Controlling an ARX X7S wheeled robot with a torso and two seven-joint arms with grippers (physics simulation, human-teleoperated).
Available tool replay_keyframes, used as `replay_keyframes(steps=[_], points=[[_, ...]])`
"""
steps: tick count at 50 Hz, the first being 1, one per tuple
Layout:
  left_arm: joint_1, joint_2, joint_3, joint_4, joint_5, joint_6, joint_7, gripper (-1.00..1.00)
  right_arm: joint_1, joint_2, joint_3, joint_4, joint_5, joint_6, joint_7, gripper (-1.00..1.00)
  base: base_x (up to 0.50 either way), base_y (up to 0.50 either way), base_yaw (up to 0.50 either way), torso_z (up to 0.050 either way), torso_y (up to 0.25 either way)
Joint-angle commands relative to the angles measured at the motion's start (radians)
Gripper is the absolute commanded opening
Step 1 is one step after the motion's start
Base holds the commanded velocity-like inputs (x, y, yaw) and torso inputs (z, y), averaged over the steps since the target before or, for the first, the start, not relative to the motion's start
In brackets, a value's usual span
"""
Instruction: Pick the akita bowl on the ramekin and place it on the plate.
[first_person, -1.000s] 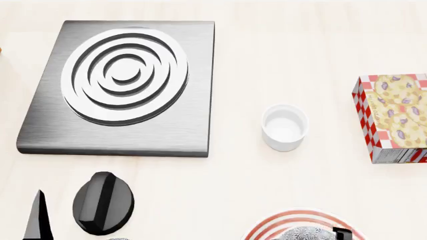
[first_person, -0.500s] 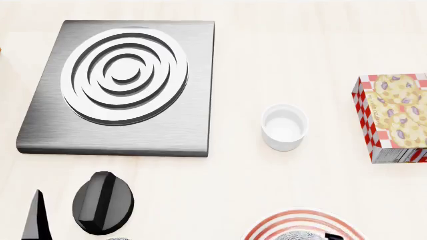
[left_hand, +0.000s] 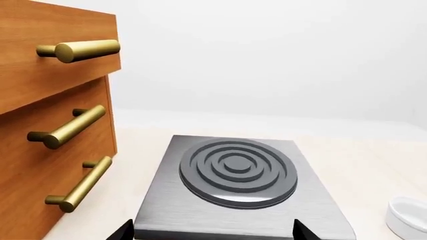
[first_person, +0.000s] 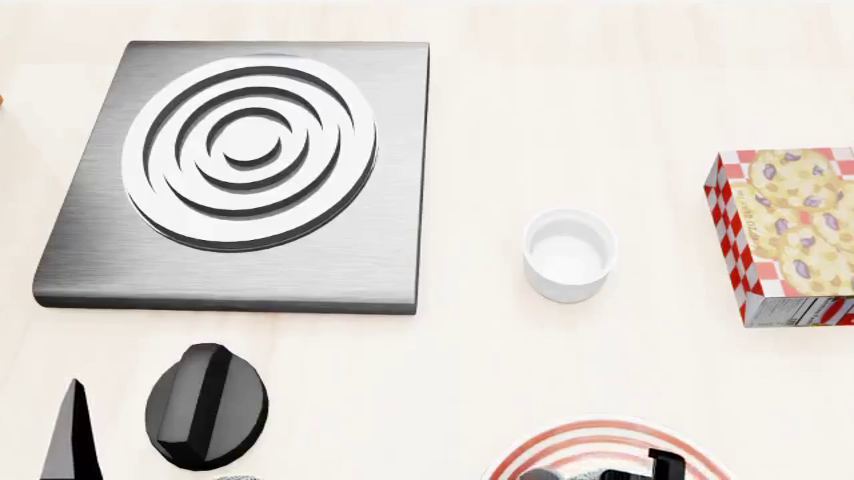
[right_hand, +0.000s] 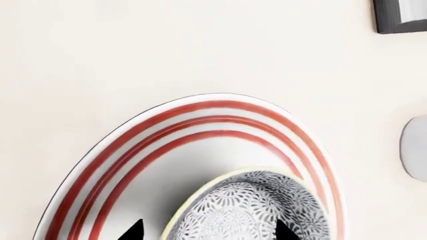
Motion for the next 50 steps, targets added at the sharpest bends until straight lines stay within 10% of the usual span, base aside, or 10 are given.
replay_keyframes(steps=[1, 22, 36, 50], points=[[0.000, -0.003, 0.004, 0.000, -0.002, 0.001, -0.003, 1.00, -0.013, 0.006, 0.051, -0.035, 0.054, -0.015, 0.053, 1.00, 0.00, 0.00, 0.00, 0.000, 0.000], [0.000, -0.008, 0.017, 0.003, 0.003, 0.002, -0.010, 1.00, 0.106, 0.070, 0.189, -0.275, 0.293, 0.038, 0.189, 1.00, 0.00, 0.00, 0.00, 0.000, 0.000], [-0.002, -0.013, 0.018, -0.009, 0.010, 0.013, -0.011, 1.00, -0.128, 0.095, 0.339, -0.008, 0.360, -0.675, 0.487, 1.00, 0.00, 0.00, 0.00, 0.000, 0.000], [0.004, -0.018, 0.025, -0.023, 0.016, 0.050, 0.005, 1.00, -0.328, 0.026, 0.436, 0.157, 0.198, -0.987, 0.972, 1.00, 0.00, 0.00, 0.00, 0.000, 0.016]])
